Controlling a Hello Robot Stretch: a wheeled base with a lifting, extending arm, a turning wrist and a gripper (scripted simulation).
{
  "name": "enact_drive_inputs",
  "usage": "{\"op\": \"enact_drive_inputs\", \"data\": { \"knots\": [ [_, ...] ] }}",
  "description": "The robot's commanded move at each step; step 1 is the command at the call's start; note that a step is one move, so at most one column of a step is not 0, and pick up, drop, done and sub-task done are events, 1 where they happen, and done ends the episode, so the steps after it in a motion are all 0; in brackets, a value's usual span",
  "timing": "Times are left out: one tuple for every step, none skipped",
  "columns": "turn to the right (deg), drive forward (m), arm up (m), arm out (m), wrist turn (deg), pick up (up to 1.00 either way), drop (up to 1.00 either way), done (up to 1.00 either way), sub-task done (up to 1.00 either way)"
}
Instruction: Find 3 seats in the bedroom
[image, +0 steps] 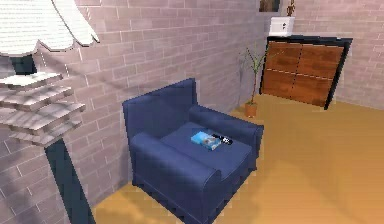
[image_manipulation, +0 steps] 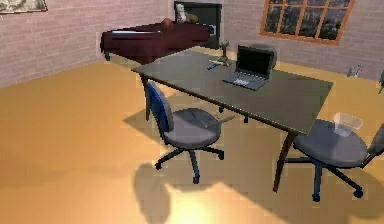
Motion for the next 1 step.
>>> {"op": "enact_drive_inputs", "data": {
  "knots": [
    [0.0,0.0,0.0,0.0,0.0,0.0,0.0,1.0,0.0]
  ]
}}
